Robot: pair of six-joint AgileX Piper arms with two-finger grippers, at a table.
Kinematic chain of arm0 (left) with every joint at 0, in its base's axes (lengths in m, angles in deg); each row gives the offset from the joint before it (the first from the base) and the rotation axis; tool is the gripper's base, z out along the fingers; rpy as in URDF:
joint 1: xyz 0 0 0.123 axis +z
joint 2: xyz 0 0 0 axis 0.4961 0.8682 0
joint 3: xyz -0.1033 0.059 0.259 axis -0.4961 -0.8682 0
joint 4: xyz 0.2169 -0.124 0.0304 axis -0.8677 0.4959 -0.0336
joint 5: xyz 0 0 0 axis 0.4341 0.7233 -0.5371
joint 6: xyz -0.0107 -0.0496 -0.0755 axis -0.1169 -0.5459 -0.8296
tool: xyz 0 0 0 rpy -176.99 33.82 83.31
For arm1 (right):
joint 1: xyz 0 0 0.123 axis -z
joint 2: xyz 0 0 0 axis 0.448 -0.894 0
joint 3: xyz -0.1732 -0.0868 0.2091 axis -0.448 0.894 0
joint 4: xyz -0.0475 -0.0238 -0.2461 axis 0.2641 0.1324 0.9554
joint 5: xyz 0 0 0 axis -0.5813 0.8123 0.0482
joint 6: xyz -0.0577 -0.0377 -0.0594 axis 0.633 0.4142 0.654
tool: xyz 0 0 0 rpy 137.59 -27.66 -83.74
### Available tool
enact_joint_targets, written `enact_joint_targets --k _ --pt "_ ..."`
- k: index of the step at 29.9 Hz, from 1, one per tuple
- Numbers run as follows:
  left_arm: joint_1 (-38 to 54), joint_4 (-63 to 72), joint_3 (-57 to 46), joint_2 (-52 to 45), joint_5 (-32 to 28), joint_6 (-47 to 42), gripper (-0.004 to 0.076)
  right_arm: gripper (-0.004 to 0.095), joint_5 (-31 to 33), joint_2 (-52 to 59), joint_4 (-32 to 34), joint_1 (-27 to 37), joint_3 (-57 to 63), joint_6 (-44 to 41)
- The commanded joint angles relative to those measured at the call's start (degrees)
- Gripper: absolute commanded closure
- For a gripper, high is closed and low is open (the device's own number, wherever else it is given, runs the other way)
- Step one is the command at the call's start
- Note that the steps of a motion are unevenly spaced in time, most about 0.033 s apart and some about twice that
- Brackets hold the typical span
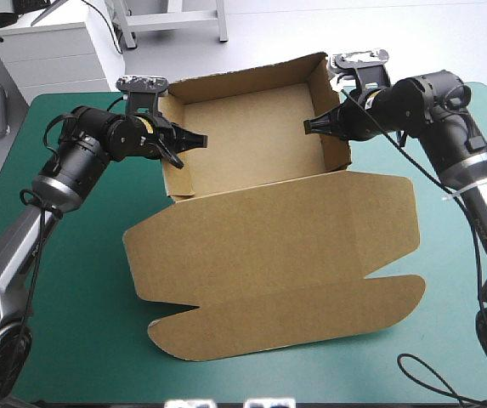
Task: Fold the box
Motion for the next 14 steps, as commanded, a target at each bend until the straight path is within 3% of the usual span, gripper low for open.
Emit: enact_joint_targets --k 1,6,14 --pt "-0.7 4.2 2.1 -2.2 -2.7 3.5 0.0724 0.092 -2.0 1.1 -3.6 -0.2 -1.8 0.9" --pt "-0.7 4.2 2.5 -1.2 -0.9 4.7 0.0724 0.092 1.9 -1.8 -2.4 -0.2 -1.8 1.7" --pt "-0.6 3.7 4.1 6.1 8.5 9.2 0.0724 0.092 8.5 -8.4 -1.9 -0.2 -1.8 3.4"
